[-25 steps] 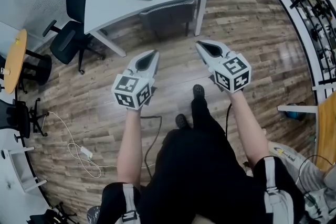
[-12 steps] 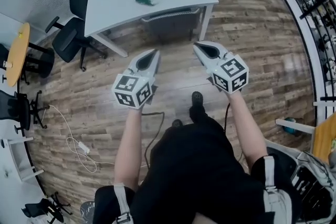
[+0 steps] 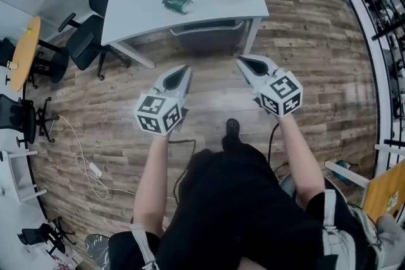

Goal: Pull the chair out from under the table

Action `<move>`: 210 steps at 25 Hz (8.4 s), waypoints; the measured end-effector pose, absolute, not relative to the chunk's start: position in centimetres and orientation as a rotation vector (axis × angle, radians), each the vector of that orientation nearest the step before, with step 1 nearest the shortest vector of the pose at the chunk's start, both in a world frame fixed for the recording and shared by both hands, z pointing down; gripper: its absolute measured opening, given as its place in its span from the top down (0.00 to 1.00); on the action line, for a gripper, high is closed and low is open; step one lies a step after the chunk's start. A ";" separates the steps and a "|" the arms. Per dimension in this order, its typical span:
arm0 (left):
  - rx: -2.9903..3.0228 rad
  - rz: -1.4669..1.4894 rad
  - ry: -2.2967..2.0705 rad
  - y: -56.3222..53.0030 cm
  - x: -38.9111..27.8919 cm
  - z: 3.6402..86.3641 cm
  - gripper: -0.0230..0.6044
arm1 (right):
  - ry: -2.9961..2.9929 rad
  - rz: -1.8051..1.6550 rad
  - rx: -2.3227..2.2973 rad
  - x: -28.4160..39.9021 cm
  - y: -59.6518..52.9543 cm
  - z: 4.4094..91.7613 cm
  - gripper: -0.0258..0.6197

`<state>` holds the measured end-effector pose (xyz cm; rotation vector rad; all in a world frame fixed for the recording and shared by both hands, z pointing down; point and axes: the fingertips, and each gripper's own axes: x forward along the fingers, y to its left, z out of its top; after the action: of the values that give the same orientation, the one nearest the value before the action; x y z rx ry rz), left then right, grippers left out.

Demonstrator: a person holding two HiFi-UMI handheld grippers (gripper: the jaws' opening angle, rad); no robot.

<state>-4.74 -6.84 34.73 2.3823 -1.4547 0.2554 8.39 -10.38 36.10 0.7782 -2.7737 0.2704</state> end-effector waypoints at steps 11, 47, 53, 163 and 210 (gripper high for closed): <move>2.354 0.356 -1.495 -9.8 -3.1 36.0 0.95 | -2.813 0.248 0.649 7.9 -14.1 37.2 0.96; 2.390 0.498 -1.212 -26.3 -15.1 46.0 0.91 | -2.508 0.305 0.721 -1.8 -26.1 48.0 0.96; 2.332 0.517 -1.218 -27.5 -16.2 48.1 0.87 | -2.461 0.340 0.680 -1.4 -26.6 50.3 0.95; 2.527 1.383 -0.795 -17.5 -9.5 68.9 0.77 | -2.087 -0.121 0.273 1.8 -18.9 69.1 0.80; 2.498 1.398 -0.840 -2.3 -6.6 65.9 0.77 | -2.125 -0.154 0.246 4.6 -3.8 66.0 0.80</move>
<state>-6.61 -2.29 65.90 2.4976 -0.8398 1.3981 4.64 -3.78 65.98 0.2460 -2.1251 -0.1543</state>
